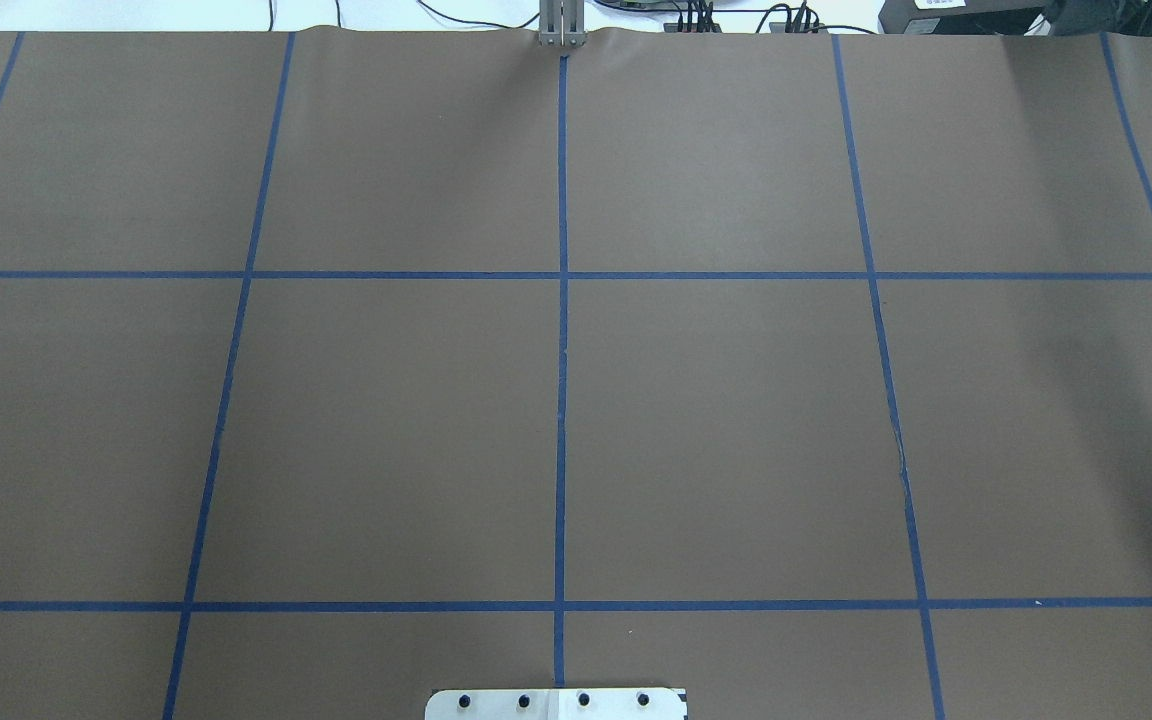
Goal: Place and press bell with both arms
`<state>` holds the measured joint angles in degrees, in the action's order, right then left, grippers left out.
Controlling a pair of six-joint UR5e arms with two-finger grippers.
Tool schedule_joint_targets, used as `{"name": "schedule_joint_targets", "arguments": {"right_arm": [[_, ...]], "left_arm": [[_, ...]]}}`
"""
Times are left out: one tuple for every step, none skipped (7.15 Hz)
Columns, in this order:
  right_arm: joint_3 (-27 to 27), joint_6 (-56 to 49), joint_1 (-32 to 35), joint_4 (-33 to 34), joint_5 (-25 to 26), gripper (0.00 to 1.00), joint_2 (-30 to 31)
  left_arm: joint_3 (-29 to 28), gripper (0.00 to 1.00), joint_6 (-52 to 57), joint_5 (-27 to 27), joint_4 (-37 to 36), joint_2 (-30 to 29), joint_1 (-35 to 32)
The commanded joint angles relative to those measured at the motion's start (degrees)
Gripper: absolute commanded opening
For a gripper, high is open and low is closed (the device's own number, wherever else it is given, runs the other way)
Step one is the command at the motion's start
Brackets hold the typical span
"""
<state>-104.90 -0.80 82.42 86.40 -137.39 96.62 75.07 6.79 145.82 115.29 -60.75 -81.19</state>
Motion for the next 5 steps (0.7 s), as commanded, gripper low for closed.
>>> {"name": "schedule_joint_targets", "arguments": {"right_arm": [[-0.39, -0.16, -0.33, 0.08, -0.07, 1.00, 0.23], [-0.39, -0.16, -0.50, 0.08, -0.07, 1.00, 0.32], [-0.39, -0.16, -0.68, 0.08, -0.07, 1.00, 0.41], [-0.39, -0.16, -0.68, 0.08, -0.07, 1.00, 0.41], [-0.48, -0.16, -0.85, 0.08, -0.15, 1.00, 0.50]], "left_arm": [[-0.45, 1.00, -0.20, -1.66, -0.07, -2.35, 0.42], [-0.45, 1.00, -4.99, -1.85, -0.07, -2.70, 1.90], [-0.45, 1.00, -5.99, -1.85, -0.07, -2.70, 3.65], [-0.45, 1.00, -6.17, -1.85, -0.07, -2.70, 4.11], [-0.45, 1.00, -7.66, -1.85, 0.11, -2.79, 4.89]]}}
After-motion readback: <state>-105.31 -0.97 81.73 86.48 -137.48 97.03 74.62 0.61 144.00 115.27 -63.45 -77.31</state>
